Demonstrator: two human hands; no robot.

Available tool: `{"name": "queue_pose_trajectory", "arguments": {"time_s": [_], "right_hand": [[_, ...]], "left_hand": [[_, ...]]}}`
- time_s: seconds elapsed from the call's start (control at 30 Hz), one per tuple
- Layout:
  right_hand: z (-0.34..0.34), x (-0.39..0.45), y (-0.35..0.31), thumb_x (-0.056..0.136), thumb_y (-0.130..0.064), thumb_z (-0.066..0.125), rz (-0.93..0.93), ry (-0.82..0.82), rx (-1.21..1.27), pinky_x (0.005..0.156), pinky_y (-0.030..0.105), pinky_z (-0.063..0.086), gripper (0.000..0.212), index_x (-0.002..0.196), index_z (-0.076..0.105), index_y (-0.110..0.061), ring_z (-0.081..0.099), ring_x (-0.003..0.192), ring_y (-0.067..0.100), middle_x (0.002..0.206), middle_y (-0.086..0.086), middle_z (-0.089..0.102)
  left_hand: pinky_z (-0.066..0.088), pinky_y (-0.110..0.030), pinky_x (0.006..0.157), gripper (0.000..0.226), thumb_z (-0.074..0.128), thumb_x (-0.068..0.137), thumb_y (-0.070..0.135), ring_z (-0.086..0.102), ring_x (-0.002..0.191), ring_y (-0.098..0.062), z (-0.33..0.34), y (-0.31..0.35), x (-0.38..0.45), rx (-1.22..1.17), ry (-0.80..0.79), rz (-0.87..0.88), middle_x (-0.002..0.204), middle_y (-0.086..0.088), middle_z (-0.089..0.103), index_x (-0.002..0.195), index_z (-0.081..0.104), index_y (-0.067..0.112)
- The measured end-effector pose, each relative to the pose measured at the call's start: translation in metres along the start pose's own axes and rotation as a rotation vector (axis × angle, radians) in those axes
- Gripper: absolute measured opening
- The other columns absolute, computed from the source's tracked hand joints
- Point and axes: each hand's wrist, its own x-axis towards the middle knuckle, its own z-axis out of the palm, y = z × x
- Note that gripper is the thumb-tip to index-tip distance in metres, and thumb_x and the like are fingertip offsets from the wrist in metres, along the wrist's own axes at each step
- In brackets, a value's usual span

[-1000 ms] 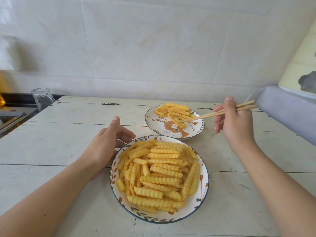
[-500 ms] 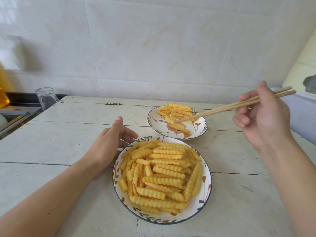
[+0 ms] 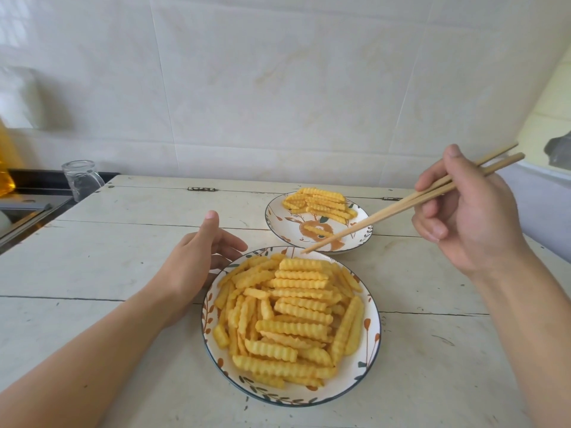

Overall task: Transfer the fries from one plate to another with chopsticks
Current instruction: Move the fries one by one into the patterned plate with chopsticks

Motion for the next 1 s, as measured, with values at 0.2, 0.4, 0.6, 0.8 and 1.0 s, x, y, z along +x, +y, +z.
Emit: {"name": "queue_pose_trajectory", "arguments": {"time_s": [0.2, 0.4, 0.6, 0.8, 1.0], "right_hand": [[-0.016, 0.014, 0.023, 0.106, -0.030, 0.046, -0.154, 0.171, -0.278, 0.040, 0.022, 0.026, 0.042, 0.072, 0.065, -0.012, 0.034, 0.037, 0.016, 0.048, 0.000, 0.047], [-0.013, 0.014, 0.047, 0.107, -0.030, 0.044, -0.140, 0.088, -0.451, 0.040, 0.025, 0.036, 0.045, 0.081, 0.068, -0.002, 0.044, 0.037, 0.022, 0.055, 0.008, 0.053], [-0.007, 0.014, 0.051, 0.108, -0.036, 0.039, -0.125, 0.177, -0.352, 0.039, 0.023, 0.032, 0.052, 0.072, 0.065, -0.008, 0.041, 0.038, 0.013, 0.051, 0.003, 0.049], [0.012, -0.001, 0.014, 0.107, -0.042, 0.037, -0.155, 0.143, 0.163, 0.046, 0.022, 0.019, 0.062, 0.056, 0.062, -0.019, 0.023, 0.036, 0.014, 0.048, 0.005, 0.041], [0.027, -0.016, 0.015, 0.105, -0.043, 0.033, -0.077, -0.137, 0.198, 0.046, 0.017, 0.023, 0.059, 0.061, 0.063, -0.017, 0.018, 0.042, 0.015, 0.051, 0.005, 0.036]], "left_hand": [[0.048, -0.059, 0.104, 0.078, 0.023, 0.103, 0.070, 0.067, 0.097, -0.031, -0.001, 0.000, 0.000, -0.005, -0.010, 0.003, 0.102, -0.013, 0.074, 0.088, 0.082, 0.021], [0.048, -0.059, 0.104, 0.079, 0.023, 0.103, 0.071, 0.068, 0.106, -0.039, -0.002, -0.001, 0.000, 0.001, -0.015, -0.001, 0.101, -0.011, 0.074, 0.090, 0.082, 0.021], [0.049, -0.059, 0.103, 0.078, 0.022, 0.104, 0.068, 0.068, 0.090, -0.026, 0.000, 0.001, -0.001, -0.006, -0.020, -0.009, 0.098, -0.010, 0.075, 0.088, 0.081, 0.020], [0.052, -0.049, 0.089, 0.078, 0.023, 0.105, 0.065, 0.068, 0.088, -0.025, 0.001, 0.003, -0.003, -0.014, -0.014, 0.001, 0.096, -0.010, 0.075, 0.086, 0.081, 0.018], [0.049, -0.045, 0.084, 0.078, 0.024, 0.106, 0.064, 0.068, 0.083, -0.024, 0.001, 0.003, -0.002, -0.032, -0.027, 0.008, 0.097, -0.015, 0.075, 0.087, 0.080, 0.014]]}}
